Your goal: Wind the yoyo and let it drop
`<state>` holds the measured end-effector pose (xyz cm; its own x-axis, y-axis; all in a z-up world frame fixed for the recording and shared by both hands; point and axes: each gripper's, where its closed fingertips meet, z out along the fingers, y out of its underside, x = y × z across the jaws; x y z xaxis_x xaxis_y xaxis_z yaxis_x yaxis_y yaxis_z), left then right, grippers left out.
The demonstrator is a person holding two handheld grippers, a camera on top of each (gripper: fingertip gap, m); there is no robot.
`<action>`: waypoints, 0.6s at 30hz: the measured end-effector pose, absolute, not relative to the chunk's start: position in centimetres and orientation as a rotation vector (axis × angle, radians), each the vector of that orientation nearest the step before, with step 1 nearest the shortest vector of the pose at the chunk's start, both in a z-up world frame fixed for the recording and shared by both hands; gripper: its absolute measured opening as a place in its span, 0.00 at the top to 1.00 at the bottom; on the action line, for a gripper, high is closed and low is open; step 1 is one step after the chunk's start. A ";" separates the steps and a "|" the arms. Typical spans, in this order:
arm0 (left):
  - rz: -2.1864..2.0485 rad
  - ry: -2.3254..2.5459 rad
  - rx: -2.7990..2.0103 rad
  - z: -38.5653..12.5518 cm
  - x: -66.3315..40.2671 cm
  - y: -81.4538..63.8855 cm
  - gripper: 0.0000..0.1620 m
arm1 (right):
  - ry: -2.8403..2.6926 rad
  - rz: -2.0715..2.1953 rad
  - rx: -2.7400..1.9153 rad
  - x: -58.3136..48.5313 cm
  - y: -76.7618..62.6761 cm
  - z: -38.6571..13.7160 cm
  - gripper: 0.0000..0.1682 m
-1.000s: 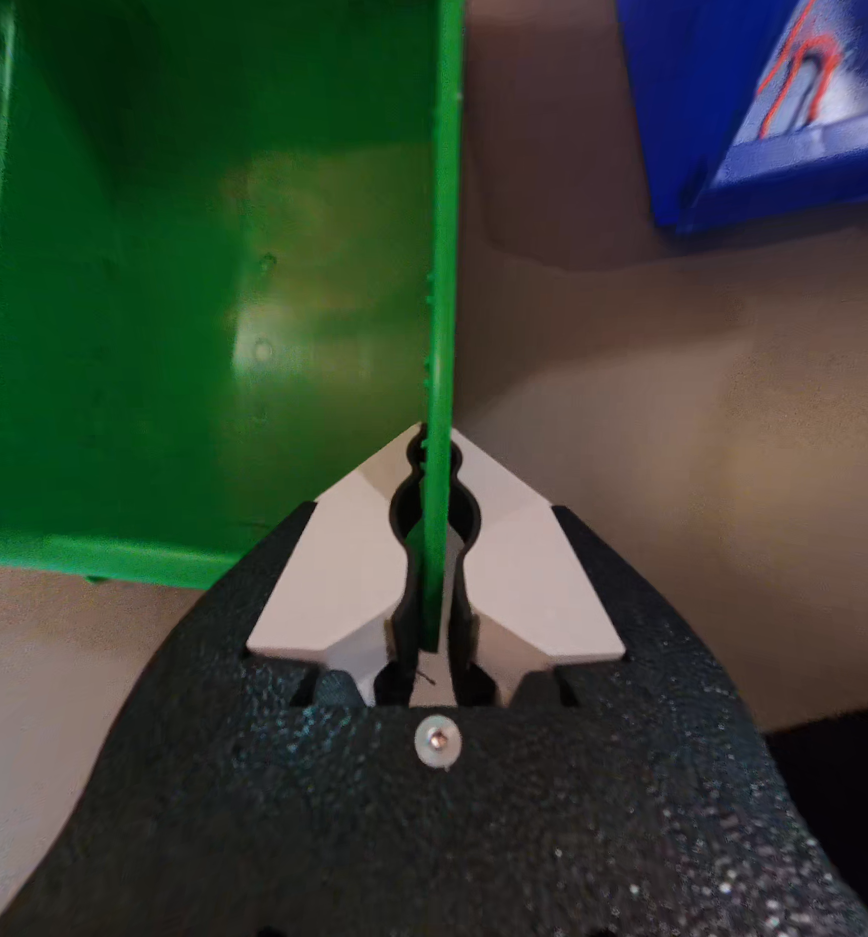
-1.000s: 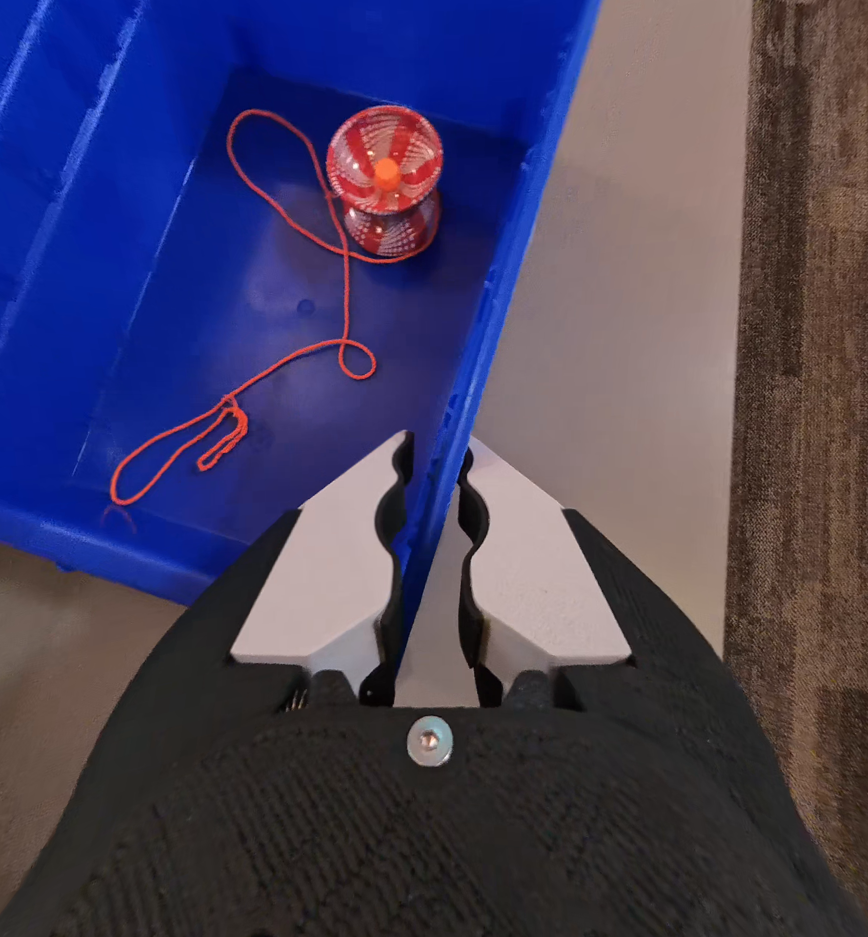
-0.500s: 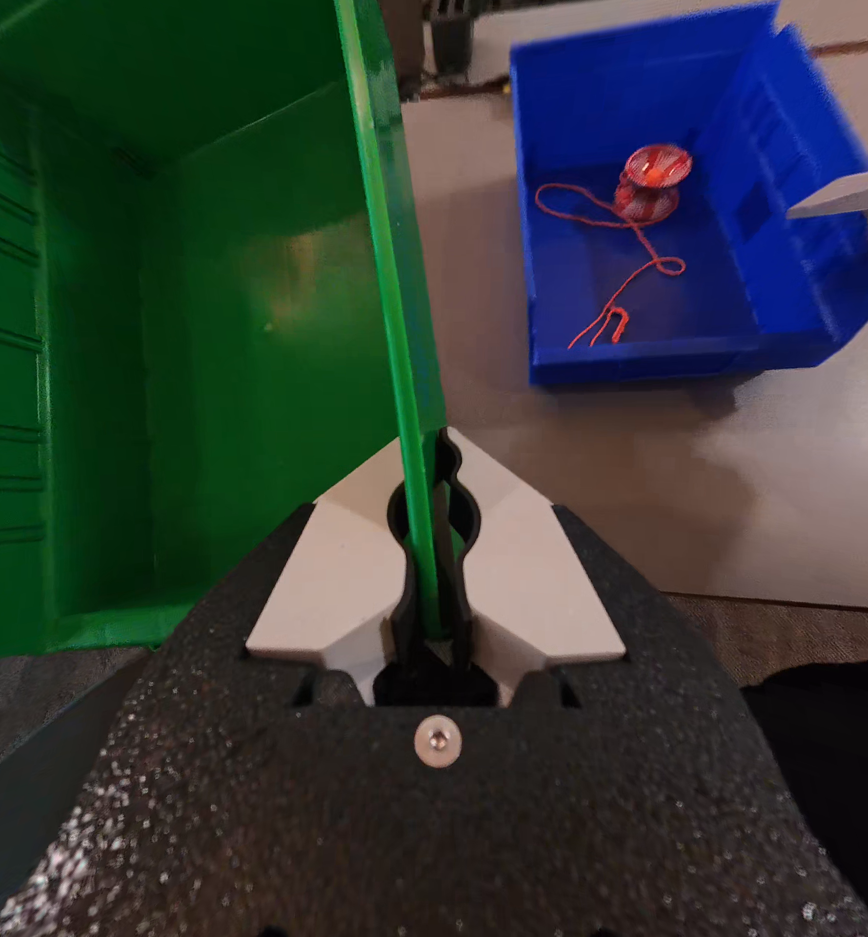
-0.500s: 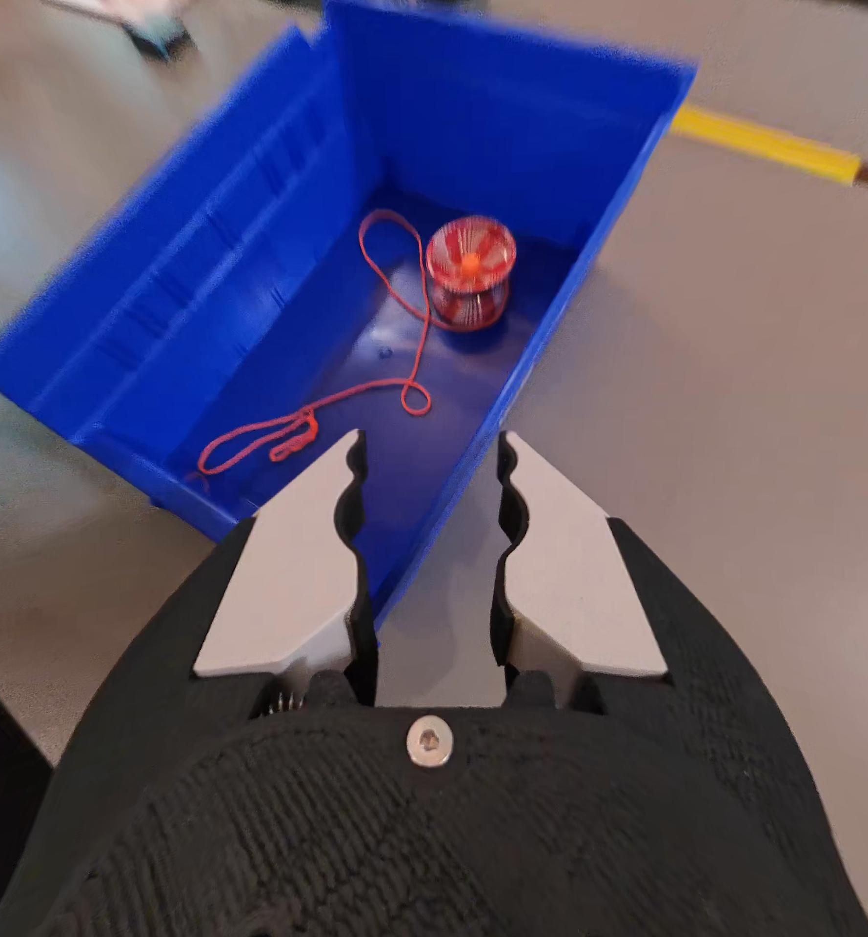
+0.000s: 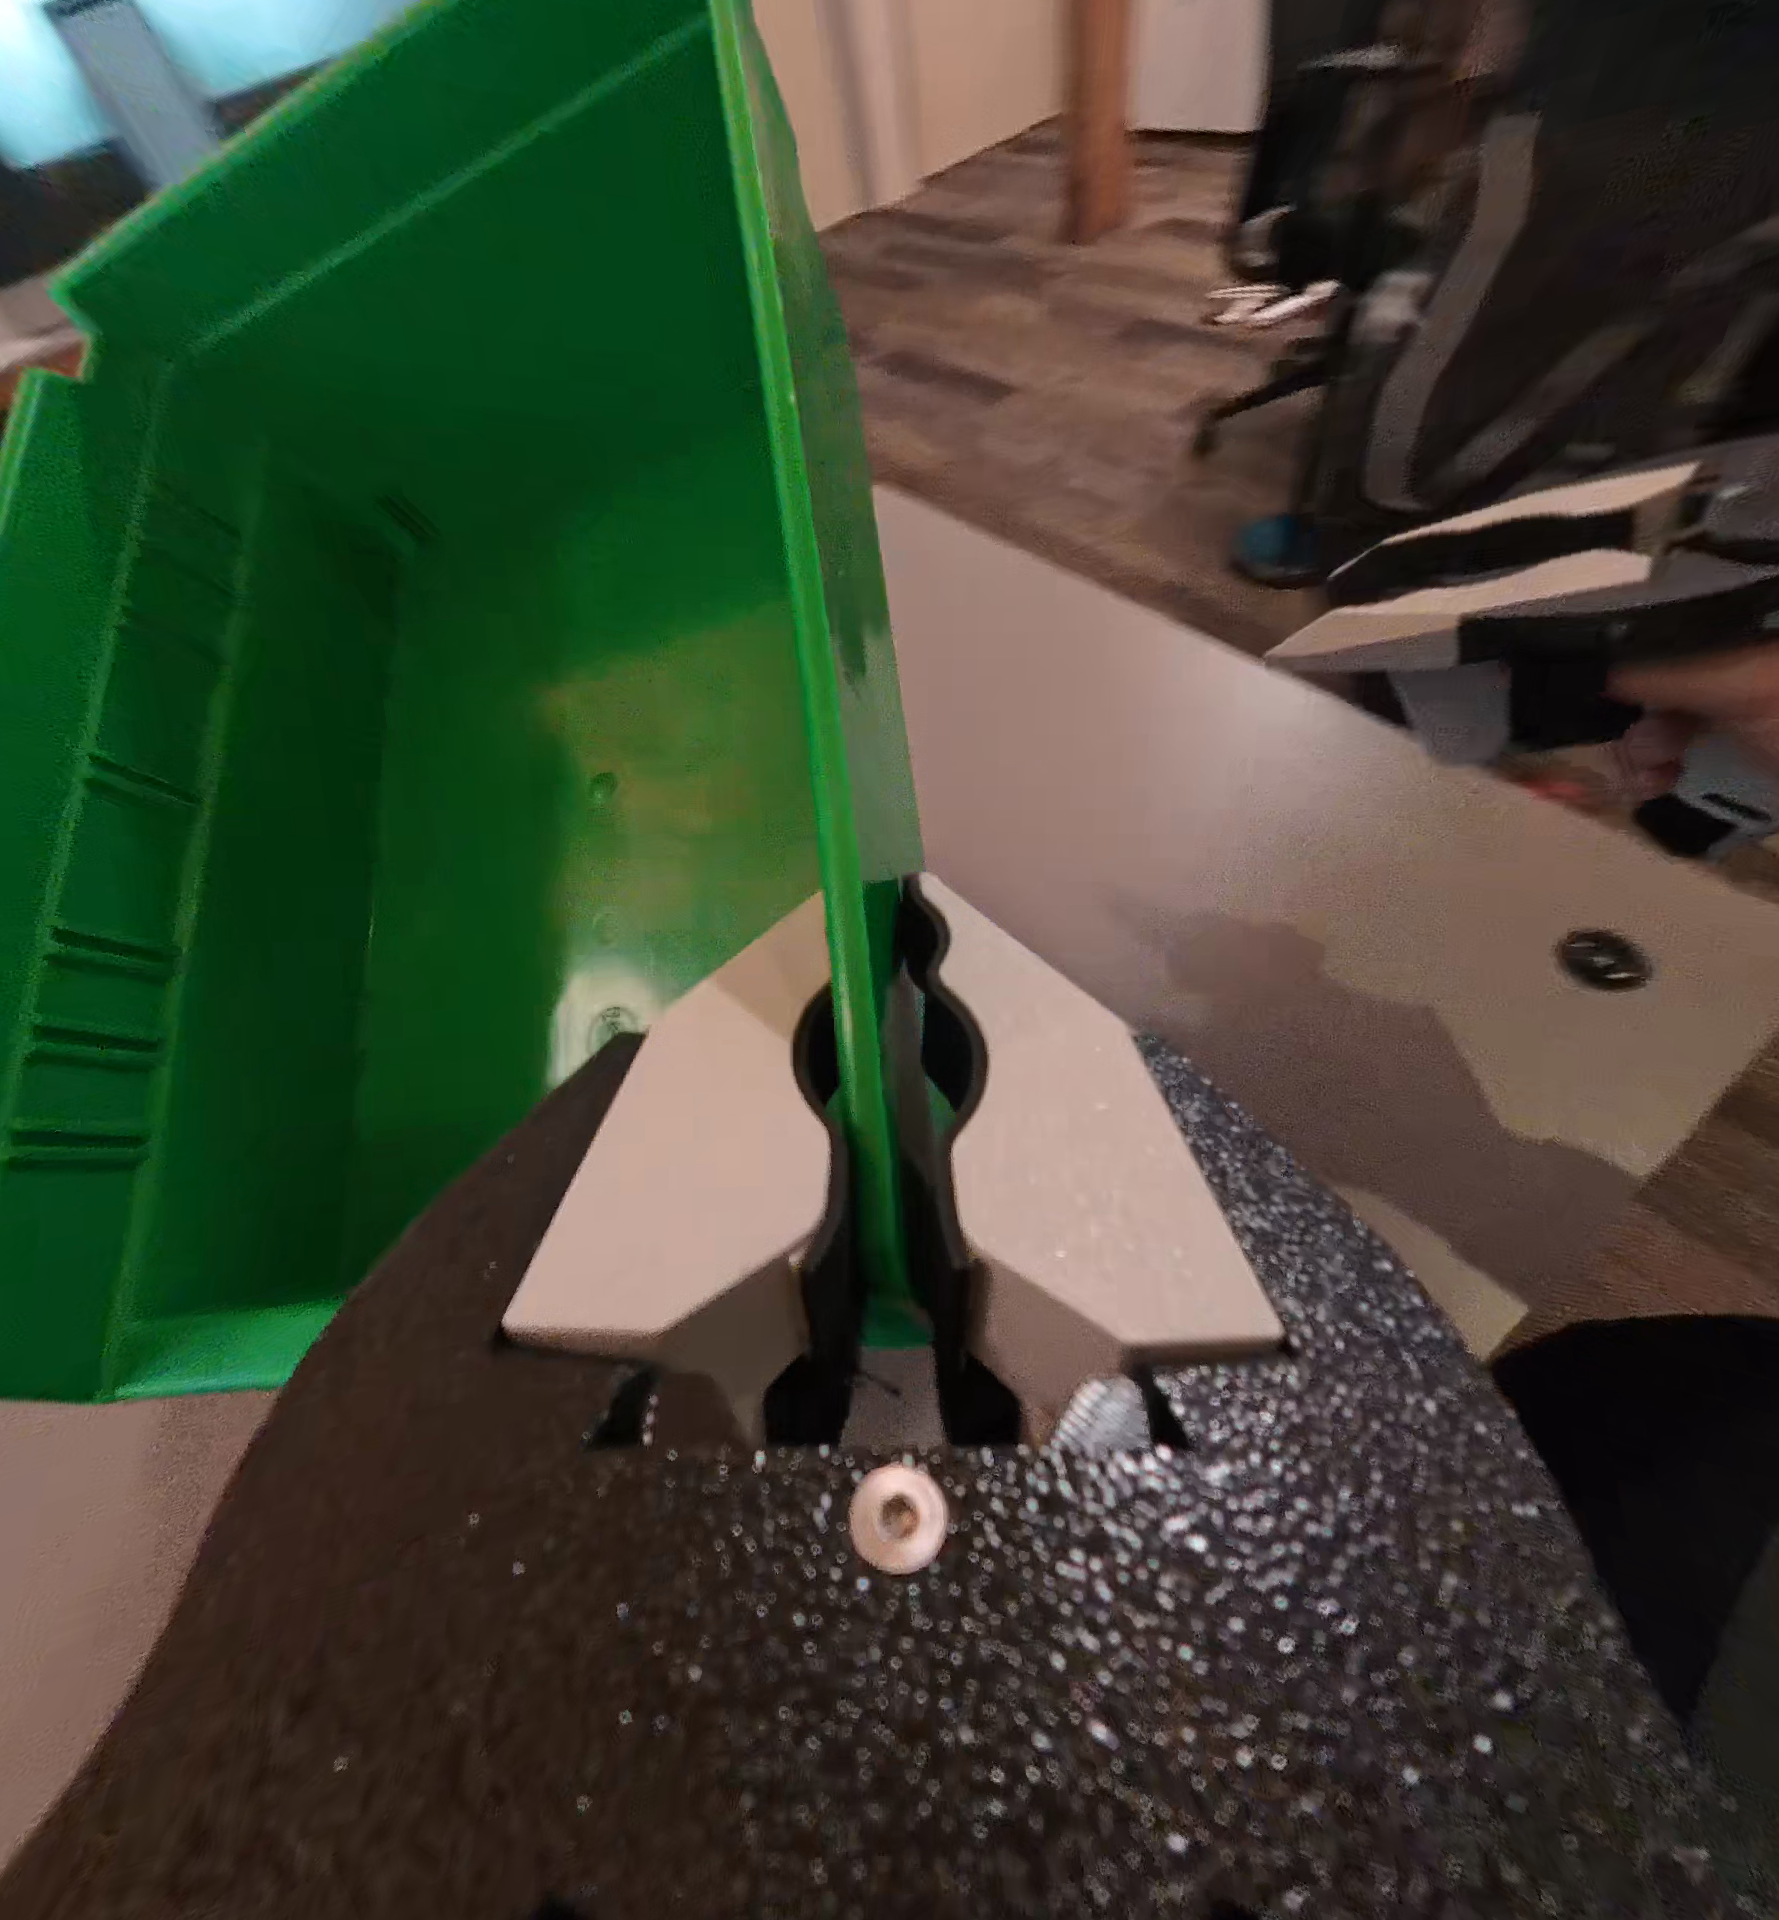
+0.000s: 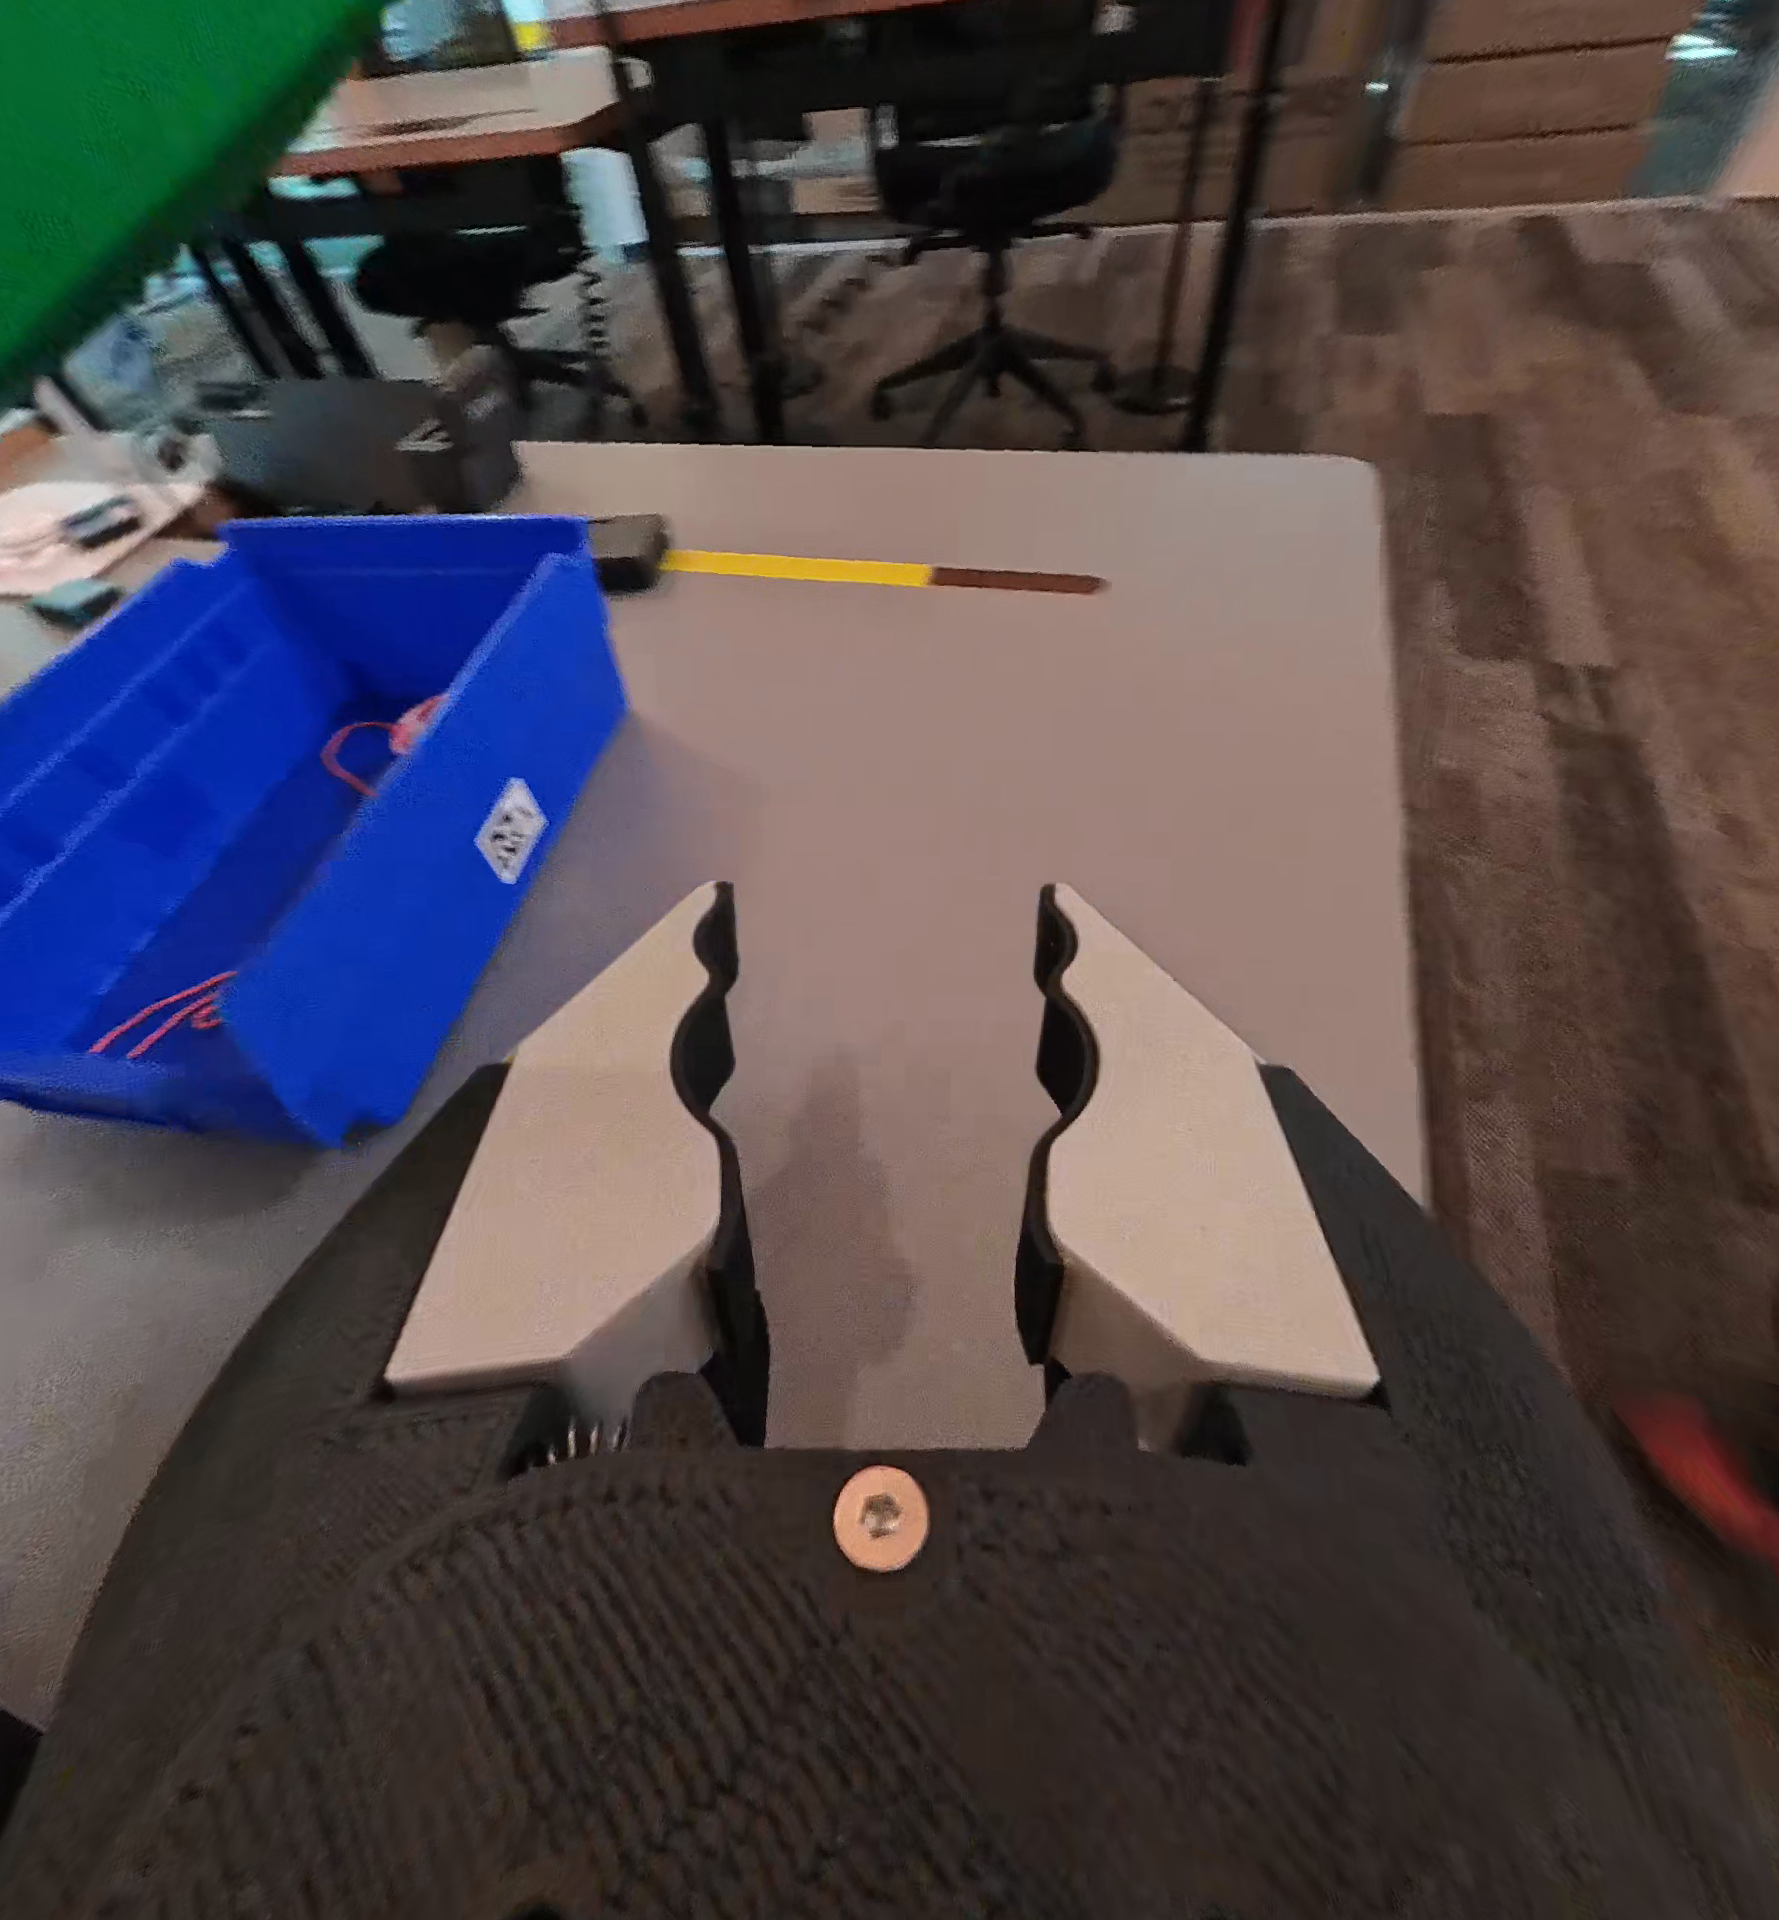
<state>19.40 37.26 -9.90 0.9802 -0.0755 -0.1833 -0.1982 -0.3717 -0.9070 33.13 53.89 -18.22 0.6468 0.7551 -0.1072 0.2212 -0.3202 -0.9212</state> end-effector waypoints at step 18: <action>-0.165 0.510 -2.249 -26.8 34.9 55.8 0.98 | -0.503 0.339 -2.039 53.6 48.9 -20.3 0.69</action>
